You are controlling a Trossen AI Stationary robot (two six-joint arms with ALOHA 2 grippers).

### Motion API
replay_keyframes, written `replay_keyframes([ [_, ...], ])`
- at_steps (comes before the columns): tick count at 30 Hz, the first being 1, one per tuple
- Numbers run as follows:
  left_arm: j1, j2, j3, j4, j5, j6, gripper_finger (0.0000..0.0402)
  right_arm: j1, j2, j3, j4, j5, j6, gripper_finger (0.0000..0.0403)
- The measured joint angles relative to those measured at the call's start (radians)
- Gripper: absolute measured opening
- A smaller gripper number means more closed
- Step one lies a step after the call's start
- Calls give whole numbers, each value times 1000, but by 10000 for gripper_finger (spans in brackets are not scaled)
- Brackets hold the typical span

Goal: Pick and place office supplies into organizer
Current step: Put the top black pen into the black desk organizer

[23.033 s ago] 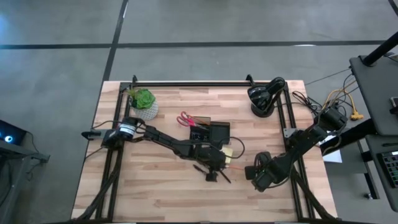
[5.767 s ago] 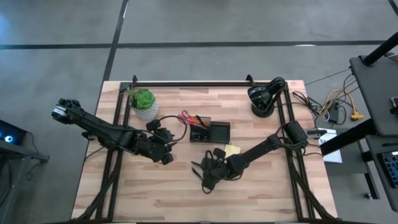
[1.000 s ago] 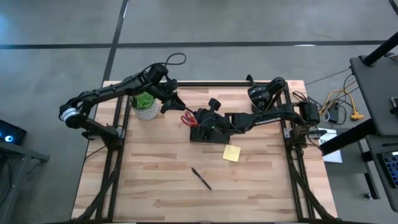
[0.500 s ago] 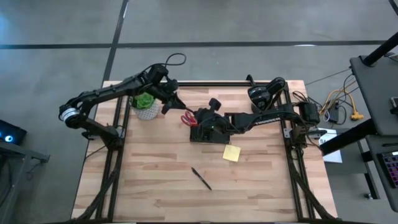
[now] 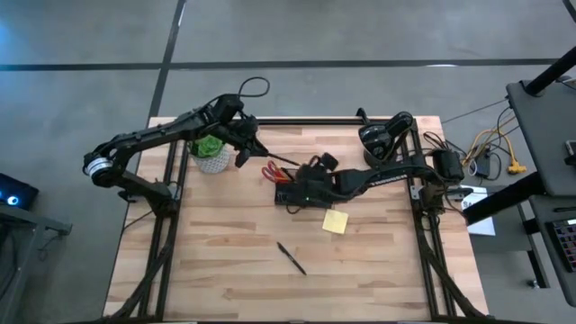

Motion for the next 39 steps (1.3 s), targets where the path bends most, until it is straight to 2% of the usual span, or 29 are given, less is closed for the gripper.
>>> replay_keyframes([
  [4, -48, -13, 1, 0, -45, 62, 30, 39, -32, 0, -188, 158, 254, 170],
  [9, -114, -25, 34, -55, -167, 170, 30, 66, -98, -14, -398, 167, 529, 170],
  [13, -185, -11, 123, -213, -359, 336, 31, 89, -139, -33, -537, 166, 667, 164],
  [16, -225, 9, 183, -285, -424, 396, 31, 107, -158, -47, -566, 164, 699, 160],
  [22, -274, 83, 279, -336, -474, 411, 31, 123, -167, -50, -562, 155, 700, 157],
  [27, -333, 188, 366, -489, -535, 455, 31, 126, -167, -54, -562, 150, 694, 155],
  [39, -370, 363, 519, -485, -627, 453, 31, 147, -166, -82, -561, 126, 674, 150],
])
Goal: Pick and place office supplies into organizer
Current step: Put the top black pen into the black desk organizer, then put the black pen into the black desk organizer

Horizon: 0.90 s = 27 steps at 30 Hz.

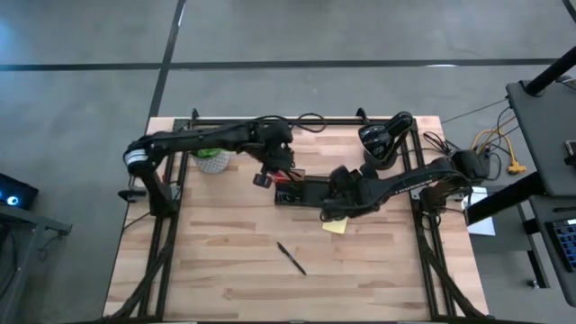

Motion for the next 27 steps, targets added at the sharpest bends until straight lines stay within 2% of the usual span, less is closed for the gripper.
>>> replay_keyframes([
  [9, -6, 86, 2, -51, 1, 1, 31, 10, -1, -38, 2, 1, 0, 145],
  [12, -6, 88, -2, -10, 2, 0, 39, 10, -2, -55, 4, 1, 0, 143],
  [18, -12, 75, -1, 93, -4, -3, 83, 10, -20, -96, 15, -10, 37, 142],
  [27, -38, 75, -13, 83, -27, -29, 162, 10, -84, -149, 38, 5, 60, 136],
])
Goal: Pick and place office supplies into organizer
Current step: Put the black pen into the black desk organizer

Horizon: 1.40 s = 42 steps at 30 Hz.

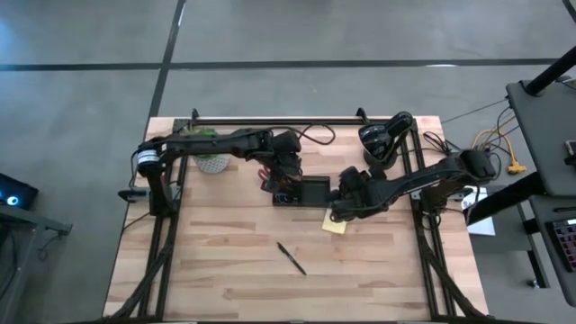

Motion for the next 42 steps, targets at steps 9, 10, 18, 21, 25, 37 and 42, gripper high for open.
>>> replay_keyframes([
  [9, -41, -37, 20, -13, -2, -51, 190, 0, -45, -38, 34, 1, 4, 136],
  [10, -45, -47, 20, -11, -4, -56, 190, 0, -51, -39, 40, 1, 4, 136],
  [18, -69, -154, 19, -24, -49, -241, 189, -8, -65, -48, 174, -187, -181, 136],
  [21, -93, -202, 19, -27, -26, -333, 189, -3, -65, -66, 313, -287, -291, 136],
  [25, -115, -241, -4, -51, 189, -523, 189, 11, -65, -101, 534, -485, -461, 136],
  [37, -396, -243, -246, 6, 191, -646, 189, 133, 44, -126, 902, -725, -476, 137],
  [42, -502, -243, -266, 18, -16, -729, 189, 224, 144, -89, 965, -708, -397, 136],
])
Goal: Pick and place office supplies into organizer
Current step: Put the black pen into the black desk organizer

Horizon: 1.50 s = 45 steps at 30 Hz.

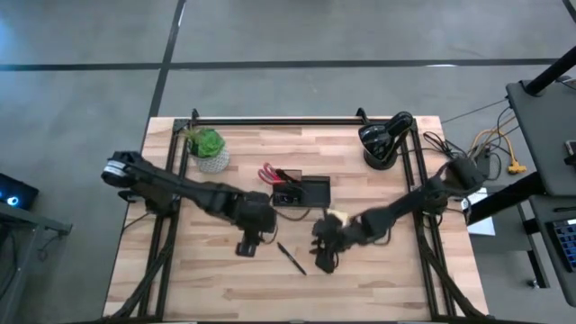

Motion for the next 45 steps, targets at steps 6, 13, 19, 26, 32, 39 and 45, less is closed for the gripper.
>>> replay_keyframes([
  [6, -92, 0, -51, 24, -251, 28, 189, 116, 115, 219, -196, 214, 53, 137],
  [13, -143, 0, -167, 180, -254, 54, 189, 140, 347, 534, -540, 269, 255, 137],
  [19, -216, -13, -196, 233, -254, 50, 189, 165, 536, 793, -695, 269, 374, 137],
  [26, -279, -21, -200, 235, -260, -23, 189, 167, 684, 995, -892, 352, 440, 137],
  [32, -316, -25, -201, 247, -260, -87, 189, 128, 735, 1076, -1016, 342, 485, 137],
  [39, -314, -84, -205, 248, -218, -187, 189, 52, 730, 1090, -958, 72, 395, 137],
  [45, -304, -190, -205, 249, -214, -186, 189, -3, 727, 1088, -949, -10, 396, 137],
])
